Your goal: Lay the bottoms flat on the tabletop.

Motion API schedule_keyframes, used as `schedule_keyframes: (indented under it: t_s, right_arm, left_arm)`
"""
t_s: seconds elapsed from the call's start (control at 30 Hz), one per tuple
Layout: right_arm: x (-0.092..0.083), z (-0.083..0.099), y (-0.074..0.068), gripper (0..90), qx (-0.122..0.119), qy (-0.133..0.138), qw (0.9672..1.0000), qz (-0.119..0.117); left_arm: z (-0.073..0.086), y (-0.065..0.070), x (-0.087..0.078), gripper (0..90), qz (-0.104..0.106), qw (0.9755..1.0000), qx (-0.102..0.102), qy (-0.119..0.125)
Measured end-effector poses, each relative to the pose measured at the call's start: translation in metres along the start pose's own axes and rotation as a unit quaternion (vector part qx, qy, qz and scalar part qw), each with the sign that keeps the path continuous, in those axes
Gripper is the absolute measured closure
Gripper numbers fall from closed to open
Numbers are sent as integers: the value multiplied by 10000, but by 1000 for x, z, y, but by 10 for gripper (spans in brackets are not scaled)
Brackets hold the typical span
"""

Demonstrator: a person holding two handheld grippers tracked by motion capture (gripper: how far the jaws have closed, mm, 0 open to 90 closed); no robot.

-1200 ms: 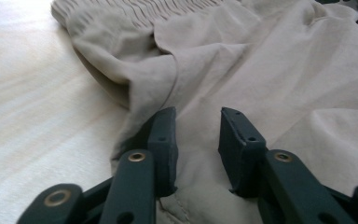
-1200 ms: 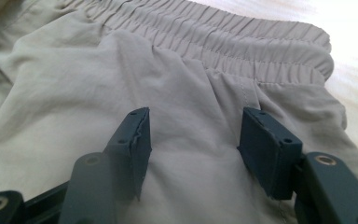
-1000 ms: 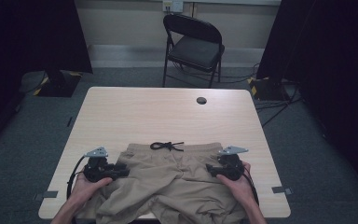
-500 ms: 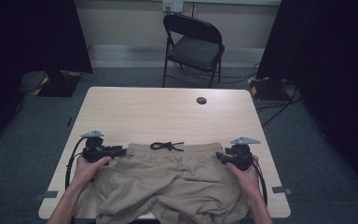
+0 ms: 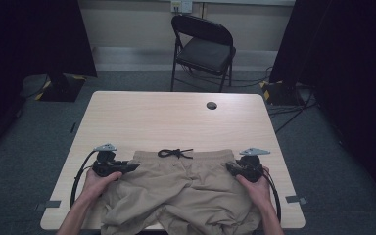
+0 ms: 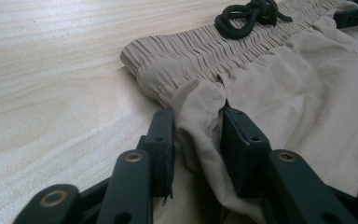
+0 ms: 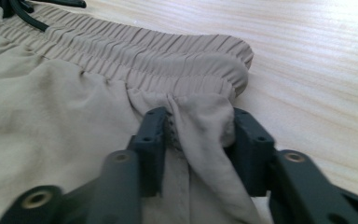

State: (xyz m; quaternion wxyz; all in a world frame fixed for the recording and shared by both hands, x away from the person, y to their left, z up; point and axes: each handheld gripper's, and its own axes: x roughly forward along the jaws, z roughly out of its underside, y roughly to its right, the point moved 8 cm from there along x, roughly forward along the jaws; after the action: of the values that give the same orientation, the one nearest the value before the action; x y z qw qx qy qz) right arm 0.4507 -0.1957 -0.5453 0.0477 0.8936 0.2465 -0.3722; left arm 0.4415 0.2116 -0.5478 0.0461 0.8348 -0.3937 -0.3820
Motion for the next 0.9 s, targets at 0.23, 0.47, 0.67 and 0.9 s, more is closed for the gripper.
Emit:
schedule_keyframes:
  t_s: [0.23, 0.47, 0.67, 0.9]
  right_arm:
    - [-2, 2, -1, 795, 133, 118, 9996, -235]
    - [-5, -2, -2, 843, 151, 276, 9992, -248]
    - [-13, -12, -4, 852, 233, 557, 9977, -298]
    - [-32, -31, -12, 856, 179, 935, 9947, -386]
  left_arm:
    - [4, 4, 3, 794, 189, 9998, -20, -82]
    - [1, 4, 1, 880, 216, 9997, -44, 50]
    - [-7, 7, -9, 882, 258, 9990, -61, 369]
    - [-22, 14, -31, 884, 255, 9963, 86, 822]
